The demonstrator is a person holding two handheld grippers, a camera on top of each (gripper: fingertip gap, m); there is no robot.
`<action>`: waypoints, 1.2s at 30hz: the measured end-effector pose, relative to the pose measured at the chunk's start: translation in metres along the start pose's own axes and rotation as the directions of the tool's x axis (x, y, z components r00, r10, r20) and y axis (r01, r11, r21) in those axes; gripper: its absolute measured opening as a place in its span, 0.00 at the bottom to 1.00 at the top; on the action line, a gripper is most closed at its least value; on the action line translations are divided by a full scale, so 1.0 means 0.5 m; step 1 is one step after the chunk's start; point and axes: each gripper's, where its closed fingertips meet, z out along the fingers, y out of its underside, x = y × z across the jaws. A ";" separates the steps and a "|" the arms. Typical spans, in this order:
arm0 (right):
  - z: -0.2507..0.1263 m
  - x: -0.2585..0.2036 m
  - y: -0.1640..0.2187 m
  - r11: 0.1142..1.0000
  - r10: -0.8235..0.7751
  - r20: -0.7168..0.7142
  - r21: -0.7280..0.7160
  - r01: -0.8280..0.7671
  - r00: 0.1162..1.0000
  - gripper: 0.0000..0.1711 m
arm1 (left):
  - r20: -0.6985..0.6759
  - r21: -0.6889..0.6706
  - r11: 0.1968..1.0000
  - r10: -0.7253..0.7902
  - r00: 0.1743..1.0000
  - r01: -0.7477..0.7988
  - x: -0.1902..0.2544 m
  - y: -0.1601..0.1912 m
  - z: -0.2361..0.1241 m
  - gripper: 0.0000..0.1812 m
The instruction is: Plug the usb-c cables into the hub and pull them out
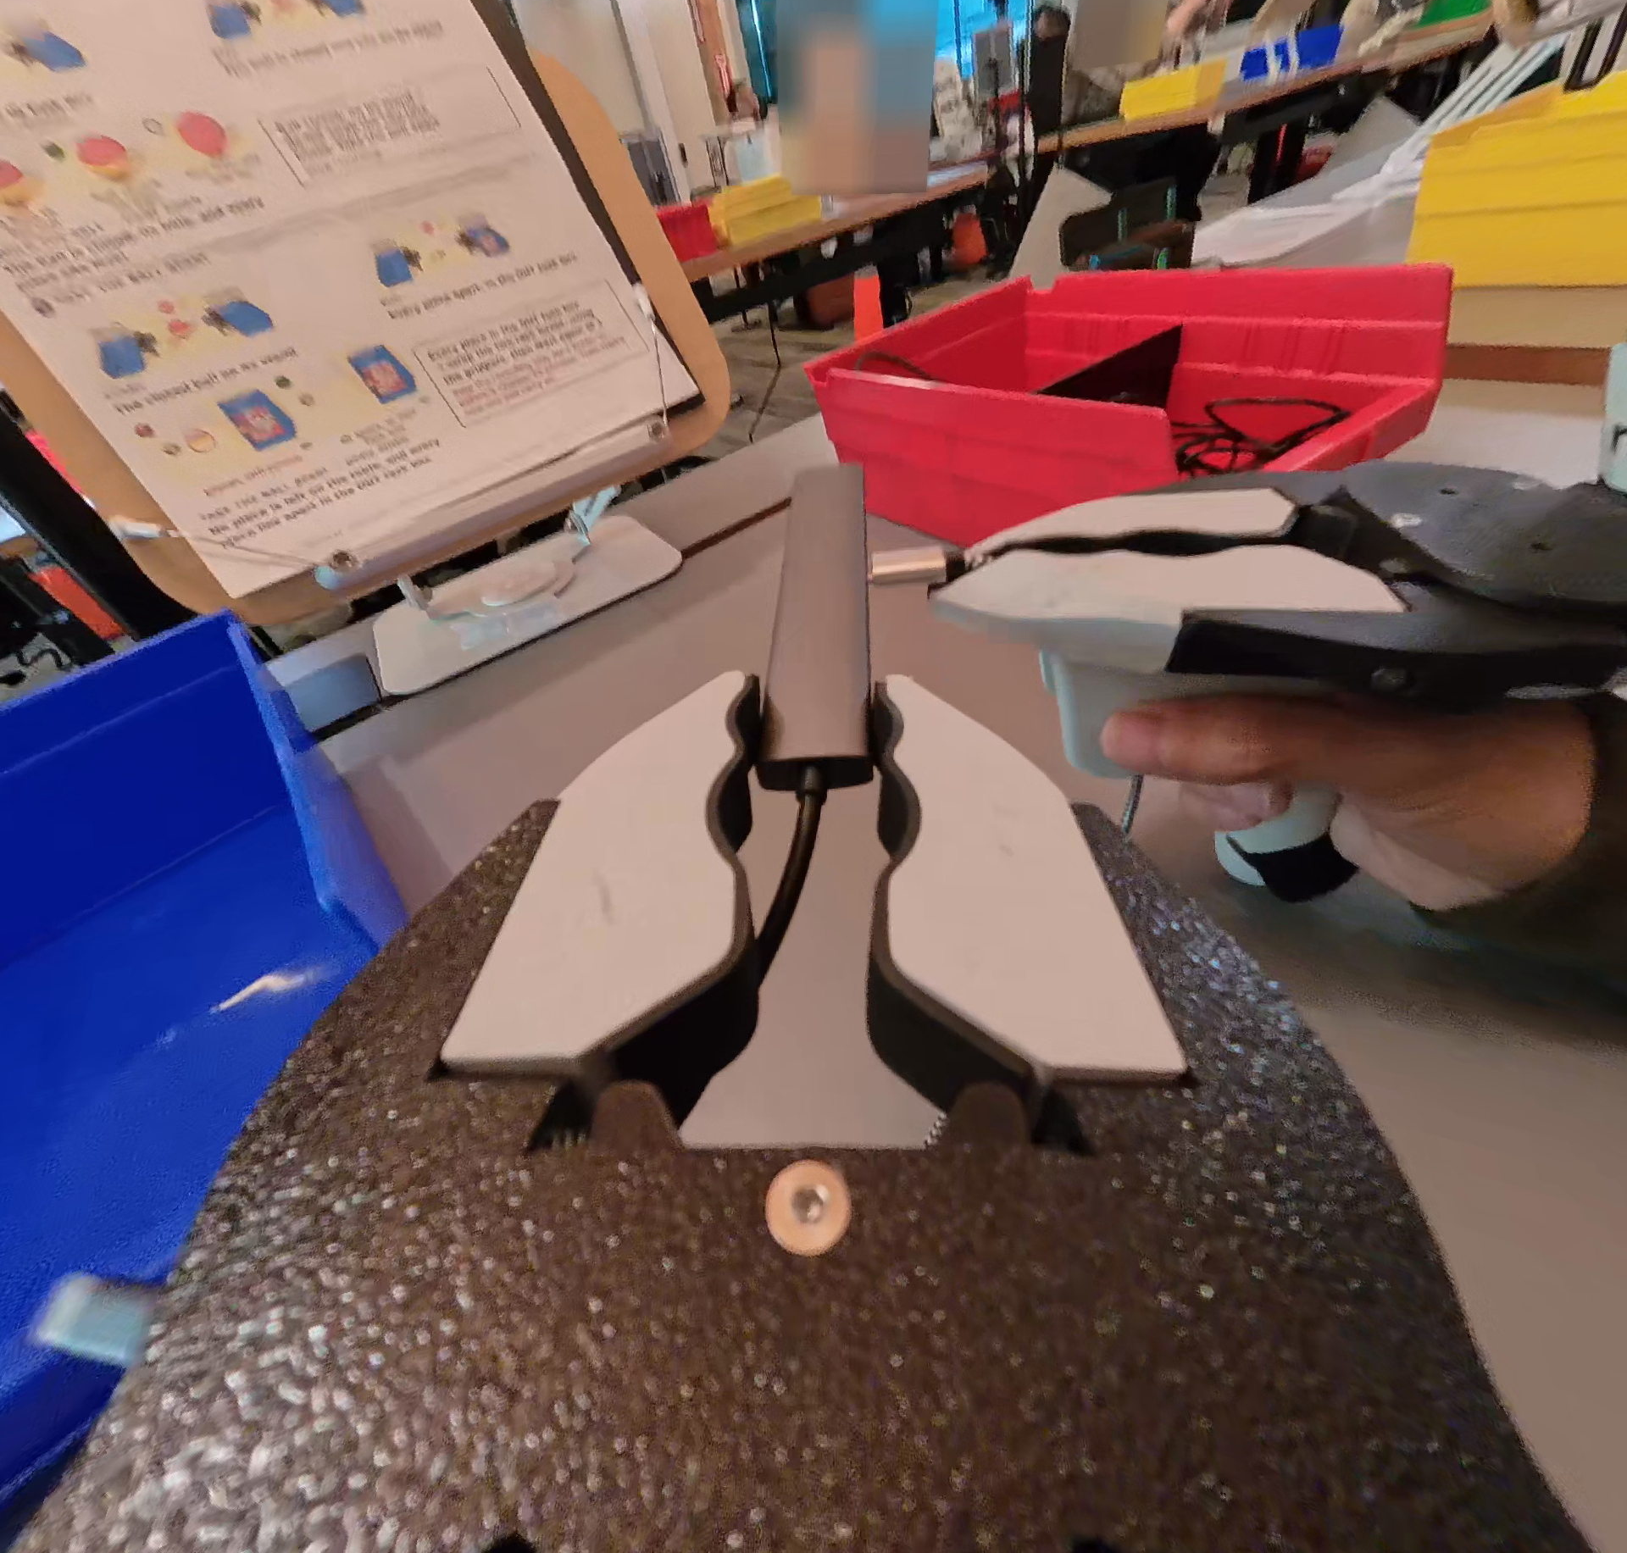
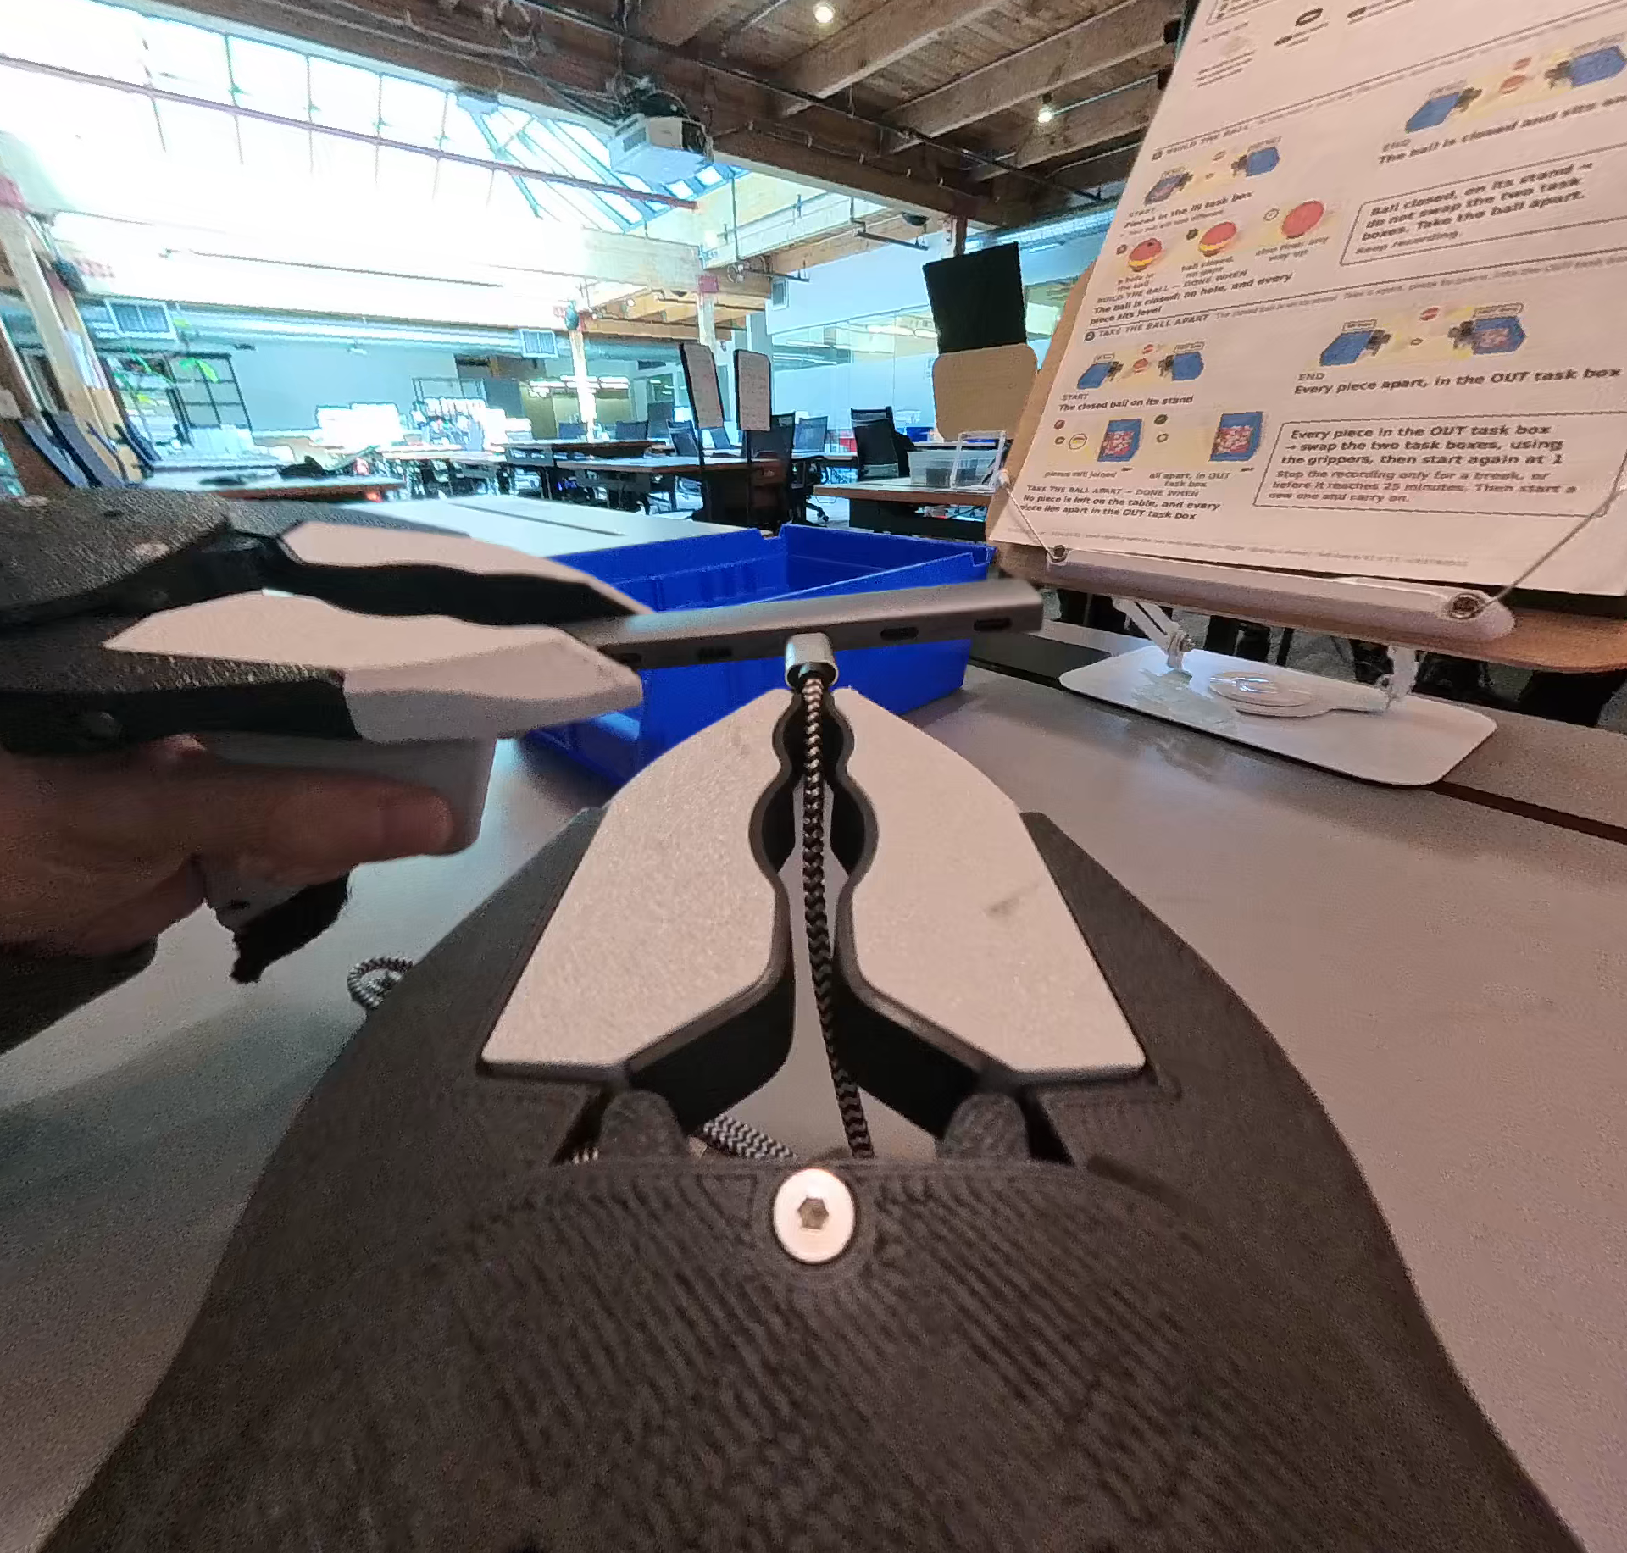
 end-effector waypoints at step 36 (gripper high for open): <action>0.008 -0.012 0.006 0.999 0.023 0.035 -0.036 -0.022 0.999 0.16 | 0.058 -0.099 0.958 0.276 0.959 -0.270 -0.009 0.001 -0.007 0.13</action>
